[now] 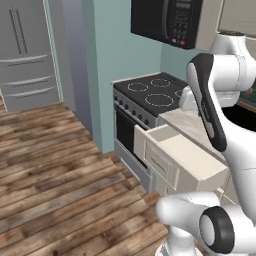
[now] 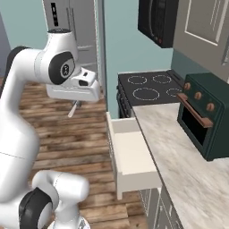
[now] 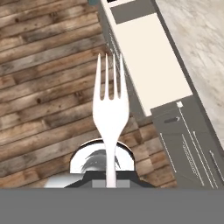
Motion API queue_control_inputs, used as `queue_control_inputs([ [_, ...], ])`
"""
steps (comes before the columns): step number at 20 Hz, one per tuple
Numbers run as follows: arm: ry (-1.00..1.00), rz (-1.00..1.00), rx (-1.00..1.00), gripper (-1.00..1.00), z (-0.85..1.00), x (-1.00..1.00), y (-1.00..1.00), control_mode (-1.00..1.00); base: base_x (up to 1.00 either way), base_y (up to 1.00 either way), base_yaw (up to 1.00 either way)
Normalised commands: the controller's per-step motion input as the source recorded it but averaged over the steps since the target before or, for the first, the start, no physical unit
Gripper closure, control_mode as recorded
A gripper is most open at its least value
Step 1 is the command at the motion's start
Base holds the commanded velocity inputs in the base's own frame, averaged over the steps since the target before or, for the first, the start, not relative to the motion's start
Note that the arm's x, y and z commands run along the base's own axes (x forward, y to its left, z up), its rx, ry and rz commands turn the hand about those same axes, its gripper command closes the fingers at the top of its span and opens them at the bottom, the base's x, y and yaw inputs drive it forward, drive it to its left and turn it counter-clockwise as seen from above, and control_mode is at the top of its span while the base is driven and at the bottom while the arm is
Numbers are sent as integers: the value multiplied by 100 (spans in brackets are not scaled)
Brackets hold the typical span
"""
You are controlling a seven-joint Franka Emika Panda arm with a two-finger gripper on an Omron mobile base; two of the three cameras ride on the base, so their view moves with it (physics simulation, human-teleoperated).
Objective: Pick up the metallic utensils from the counter and place them in the open drawer. Make sure not to pick up any wooden utensils.
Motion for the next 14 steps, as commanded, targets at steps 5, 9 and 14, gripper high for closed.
queue_control_inputs([
  [5, 0, 0, 0, 100, 0, 0, 0, 100, 35, -30, -4],
  [9, 0, 0, 0, 100, 0, 0, 0, 100, 0, 0, 0],
  [14, 0, 0, 0, 100, 0, 0, 0, 100, 0, 0, 0],
])
